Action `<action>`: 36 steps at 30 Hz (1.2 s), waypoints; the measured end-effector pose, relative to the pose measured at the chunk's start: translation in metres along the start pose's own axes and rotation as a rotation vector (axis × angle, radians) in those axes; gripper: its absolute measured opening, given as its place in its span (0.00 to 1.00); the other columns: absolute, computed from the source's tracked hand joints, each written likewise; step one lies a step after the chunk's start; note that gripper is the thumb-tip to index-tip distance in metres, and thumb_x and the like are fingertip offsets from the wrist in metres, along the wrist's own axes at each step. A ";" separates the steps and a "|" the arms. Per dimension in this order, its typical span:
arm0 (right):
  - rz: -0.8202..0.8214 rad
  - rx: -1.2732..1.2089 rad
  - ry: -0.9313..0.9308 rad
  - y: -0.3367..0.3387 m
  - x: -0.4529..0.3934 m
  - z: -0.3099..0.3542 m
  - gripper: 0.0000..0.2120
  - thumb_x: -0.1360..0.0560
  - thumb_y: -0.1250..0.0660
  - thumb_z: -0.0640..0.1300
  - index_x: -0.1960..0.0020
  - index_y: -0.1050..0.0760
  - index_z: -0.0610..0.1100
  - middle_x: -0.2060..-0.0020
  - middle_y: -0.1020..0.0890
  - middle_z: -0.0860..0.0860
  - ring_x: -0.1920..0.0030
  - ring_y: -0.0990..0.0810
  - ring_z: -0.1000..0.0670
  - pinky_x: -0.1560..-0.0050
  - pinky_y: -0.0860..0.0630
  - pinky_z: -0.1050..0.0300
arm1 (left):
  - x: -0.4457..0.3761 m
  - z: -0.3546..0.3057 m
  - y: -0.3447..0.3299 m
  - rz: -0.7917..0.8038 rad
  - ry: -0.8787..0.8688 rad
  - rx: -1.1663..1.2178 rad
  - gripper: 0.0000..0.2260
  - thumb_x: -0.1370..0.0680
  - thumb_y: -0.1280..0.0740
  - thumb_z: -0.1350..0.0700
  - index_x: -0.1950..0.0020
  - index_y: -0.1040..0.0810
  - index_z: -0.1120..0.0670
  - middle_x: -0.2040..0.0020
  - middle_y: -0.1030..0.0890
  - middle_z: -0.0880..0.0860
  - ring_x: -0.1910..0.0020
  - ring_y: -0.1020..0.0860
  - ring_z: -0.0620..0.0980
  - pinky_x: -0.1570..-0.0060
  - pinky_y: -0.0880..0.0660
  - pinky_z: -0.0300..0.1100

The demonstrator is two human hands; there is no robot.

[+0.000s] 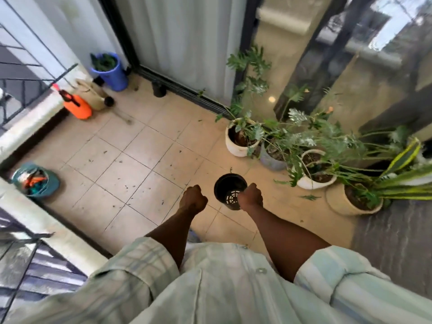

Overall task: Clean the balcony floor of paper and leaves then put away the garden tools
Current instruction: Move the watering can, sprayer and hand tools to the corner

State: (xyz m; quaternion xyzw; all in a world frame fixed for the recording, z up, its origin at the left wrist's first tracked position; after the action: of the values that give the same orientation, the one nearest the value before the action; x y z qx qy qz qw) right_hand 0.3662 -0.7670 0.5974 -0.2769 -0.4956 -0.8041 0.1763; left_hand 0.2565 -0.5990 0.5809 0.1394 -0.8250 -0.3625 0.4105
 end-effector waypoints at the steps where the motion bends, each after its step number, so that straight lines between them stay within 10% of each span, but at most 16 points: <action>1: 0.004 -0.004 0.006 -0.005 -0.003 0.015 0.20 0.24 0.36 0.41 0.33 0.33 0.37 0.39 0.24 0.38 0.40 0.23 0.37 0.45 0.24 0.47 | -0.009 0.008 0.011 -0.008 0.007 0.001 0.18 0.25 0.36 0.58 0.36 0.28 0.60 0.36 0.26 0.61 0.37 0.27 0.60 0.42 0.28 0.47; 17: 0.106 0.016 0.167 -0.136 -0.058 0.285 0.22 0.27 0.34 0.40 0.34 0.33 0.37 0.45 0.21 0.37 0.53 0.17 0.36 0.55 0.18 0.42 | -0.143 0.150 0.189 -0.104 0.240 0.114 0.17 0.25 0.39 0.59 0.37 0.27 0.59 0.36 0.24 0.59 0.38 0.26 0.58 0.44 0.27 0.47; 28: 0.053 -0.039 0.088 -0.119 -0.182 0.440 0.21 0.24 0.36 0.38 0.33 0.35 0.36 0.39 0.24 0.36 0.41 0.23 0.35 0.46 0.25 0.45 | -0.314 0.121 0.286 -0.112 0.281 0.140 0.17 0.25 0.40 0.60 0.37 0.28 0.60 0.37 0.26 0.59 0.38 0.26 0.59 0.44 0.29 0.46; 36: 0.007 -0.074 0.128 -0.086 -0.314 0.596 0.19 0.26 0.34 0.42 0.38 0.32 0.37 0.48 0.20 0.36 0.56 0.17 0.35 0.58 0.19 0.38 | -0.455 0.047 0.384 -0.148 0.278 0.220 0.16 0.26 0.38 0.59 0.38 0.27 0.61 0.38 0.25 0.60 0.39 0.26 0.59 0.45 0.27 0.46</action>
State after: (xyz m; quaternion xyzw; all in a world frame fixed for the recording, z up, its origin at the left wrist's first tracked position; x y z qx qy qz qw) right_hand 0.7260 -0.1925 0.5541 -0.2328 -0.4524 -0.8373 0.2000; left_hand 0.5300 -0.0678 0.5737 0.2922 -0.7826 -0.2766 0.4751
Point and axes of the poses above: each hand's wrist, its own x-axis away from the middle knuckle, its own y-axis out of the back of the hand, z = x × y, the point moved 4 cm from there along -x, towards the middle knuckle
